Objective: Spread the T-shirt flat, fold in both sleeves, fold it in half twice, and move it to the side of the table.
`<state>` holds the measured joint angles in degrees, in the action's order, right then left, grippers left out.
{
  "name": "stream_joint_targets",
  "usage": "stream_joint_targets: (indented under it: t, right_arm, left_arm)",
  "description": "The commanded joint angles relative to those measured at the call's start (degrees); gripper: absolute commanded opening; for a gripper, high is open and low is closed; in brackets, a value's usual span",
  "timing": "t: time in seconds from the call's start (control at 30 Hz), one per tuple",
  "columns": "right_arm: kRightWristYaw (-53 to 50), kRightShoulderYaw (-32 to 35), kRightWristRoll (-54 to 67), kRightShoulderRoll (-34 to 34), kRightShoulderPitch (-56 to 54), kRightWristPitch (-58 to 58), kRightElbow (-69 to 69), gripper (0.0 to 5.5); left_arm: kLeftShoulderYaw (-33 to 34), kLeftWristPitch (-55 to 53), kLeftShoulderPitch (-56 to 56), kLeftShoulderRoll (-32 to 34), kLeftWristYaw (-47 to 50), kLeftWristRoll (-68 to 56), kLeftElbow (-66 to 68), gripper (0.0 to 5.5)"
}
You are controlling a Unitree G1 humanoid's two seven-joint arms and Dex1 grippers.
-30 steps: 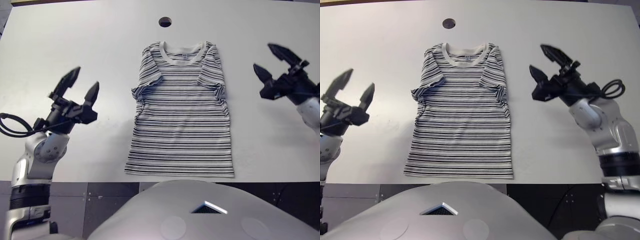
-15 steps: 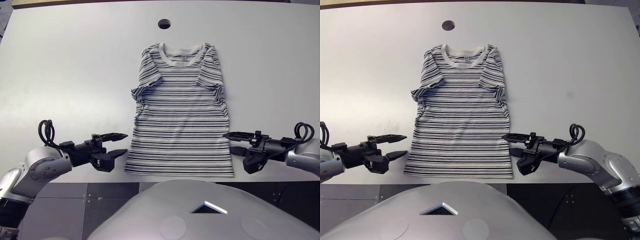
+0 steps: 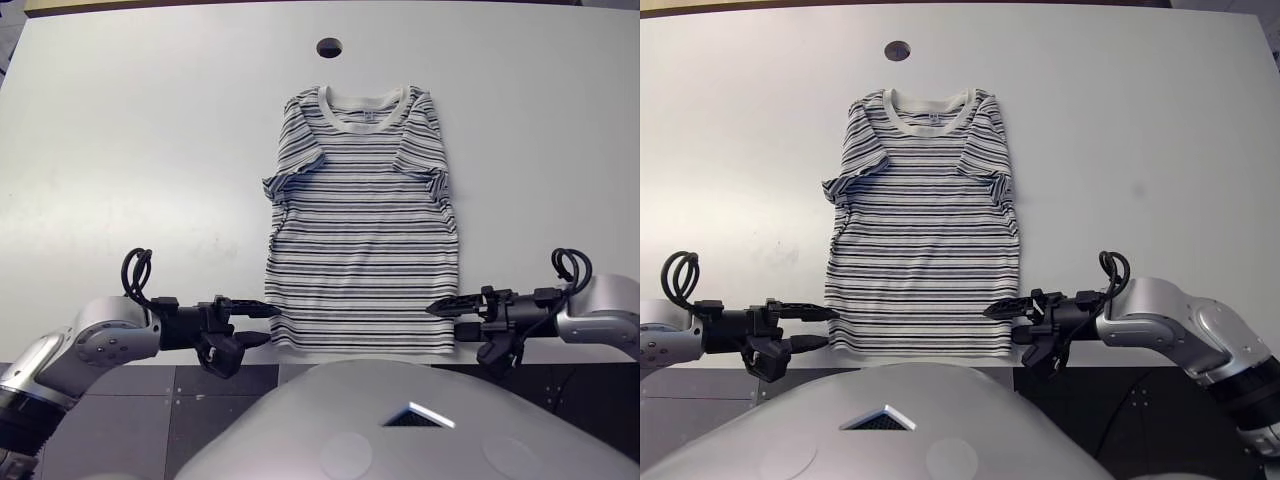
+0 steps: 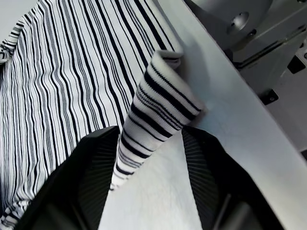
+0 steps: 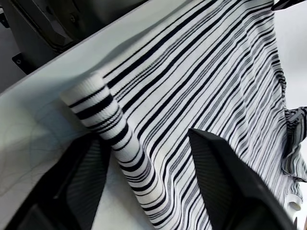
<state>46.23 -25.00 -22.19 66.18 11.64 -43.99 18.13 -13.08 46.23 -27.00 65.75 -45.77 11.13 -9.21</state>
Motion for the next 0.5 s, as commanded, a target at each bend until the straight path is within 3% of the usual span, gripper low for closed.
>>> stream_joint_targets:
  t: [0.03, 0.37, 0.5]
  right_arm:
    - [4.1, -2.6, -3.7, 0.1, 0.5, 0.5, -3.4, 2.05]
    - [5.0, -2.1, 2.0, 0.5, 0.1, 0.6, -2.5, 0.20]
    - [5.4, -1.1, 12.8, 0.4, 2.0, 3.4, -1.2, 0.11]
  left_arm:
    - [-1.4, -0.6, -0.1, -0.1, -1.0, 2.6, 2.7, 1.76]
    - [-2.6, 0.4, 0.2, -0.9, -1.2, -2.9, 2.5, 0.22]
    - [-3.7, 0.7, -1.4, -0.6, -2.0, -9.8, -0.4, 0.12]
